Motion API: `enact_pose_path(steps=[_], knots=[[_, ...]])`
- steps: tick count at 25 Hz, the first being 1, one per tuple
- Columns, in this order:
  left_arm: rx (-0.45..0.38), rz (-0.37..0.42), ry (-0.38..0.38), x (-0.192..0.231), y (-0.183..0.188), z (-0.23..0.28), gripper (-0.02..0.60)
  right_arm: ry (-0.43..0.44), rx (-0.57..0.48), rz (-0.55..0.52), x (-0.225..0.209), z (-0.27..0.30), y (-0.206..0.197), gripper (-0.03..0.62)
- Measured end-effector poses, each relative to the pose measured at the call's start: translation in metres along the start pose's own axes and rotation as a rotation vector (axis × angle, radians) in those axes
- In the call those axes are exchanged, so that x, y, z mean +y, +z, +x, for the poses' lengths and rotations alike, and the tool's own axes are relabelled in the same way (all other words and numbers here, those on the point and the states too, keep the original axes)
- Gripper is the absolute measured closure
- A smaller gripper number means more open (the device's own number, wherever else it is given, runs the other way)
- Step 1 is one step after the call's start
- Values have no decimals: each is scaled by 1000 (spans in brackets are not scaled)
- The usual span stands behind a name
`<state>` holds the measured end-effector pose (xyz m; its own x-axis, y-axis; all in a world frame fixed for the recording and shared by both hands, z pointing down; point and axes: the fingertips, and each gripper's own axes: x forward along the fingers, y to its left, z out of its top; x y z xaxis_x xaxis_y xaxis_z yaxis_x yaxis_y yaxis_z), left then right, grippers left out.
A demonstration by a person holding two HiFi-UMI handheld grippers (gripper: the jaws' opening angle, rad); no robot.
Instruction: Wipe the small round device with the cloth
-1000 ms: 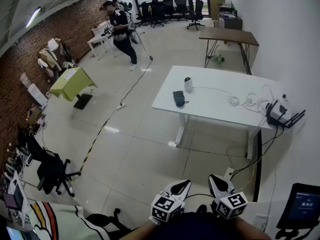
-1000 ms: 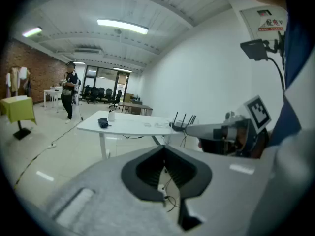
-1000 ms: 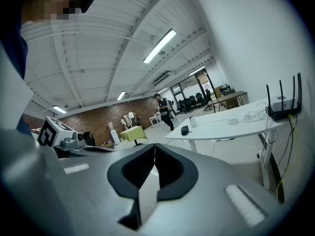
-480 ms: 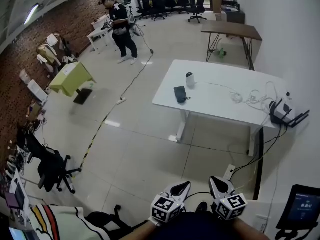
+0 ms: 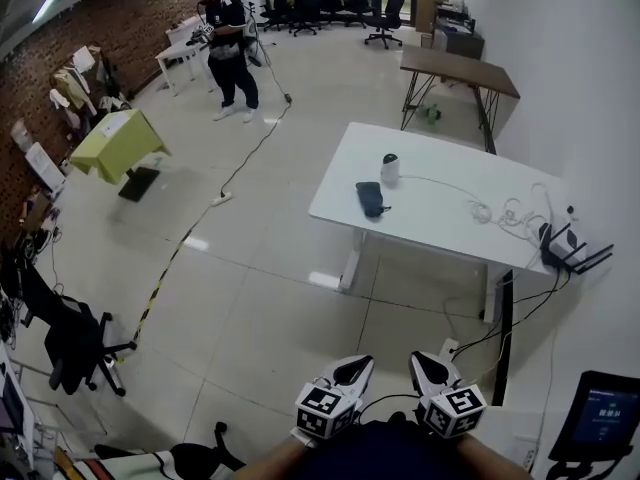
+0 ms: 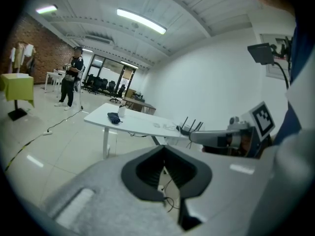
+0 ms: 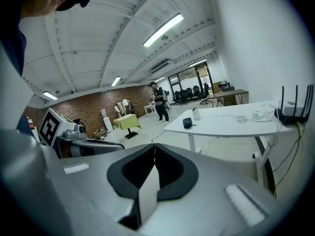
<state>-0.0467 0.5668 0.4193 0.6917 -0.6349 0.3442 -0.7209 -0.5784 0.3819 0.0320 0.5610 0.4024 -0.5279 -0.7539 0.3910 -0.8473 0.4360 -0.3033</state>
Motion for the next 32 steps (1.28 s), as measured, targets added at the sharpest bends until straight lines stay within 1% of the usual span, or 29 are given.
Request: enact_pose_path(steps=[4,7,10,12,16,18,20,23,26,29,32], knots=[[2,-6,1,30,-4,-7,580,-17,23,-31,11,20,0,582],[4,-27,-5,43,5,-14,580,-3,51,-44,29,34,2,582],[1,-19,-1,61,-4,-15,580,3,75,-69,36,44,3,582],[1,-28,-3,64,-1,-13,580,10,73,-64,36,51,2,582],[-4,-42,-3,64,17,-3,580,47,60,-60,29,65,-3,582],[6,-25,12,66,16,6,580,58,60,-36,21,70,-1,582],[11,-23,25,61,26,17,580,69,64,1,10,74,4,582],[25,-30,47,52,37,41,580,89,40,7,-15,76,25,582],[43,-15,59,39,42,72,580,106,24,24,-50,74,34,582],[40,11,67,25,51,104,580,111,6,60,-91,73,36,582],[36,29,99,20,55,127,580,112,0,68,-118,70,46,582]])
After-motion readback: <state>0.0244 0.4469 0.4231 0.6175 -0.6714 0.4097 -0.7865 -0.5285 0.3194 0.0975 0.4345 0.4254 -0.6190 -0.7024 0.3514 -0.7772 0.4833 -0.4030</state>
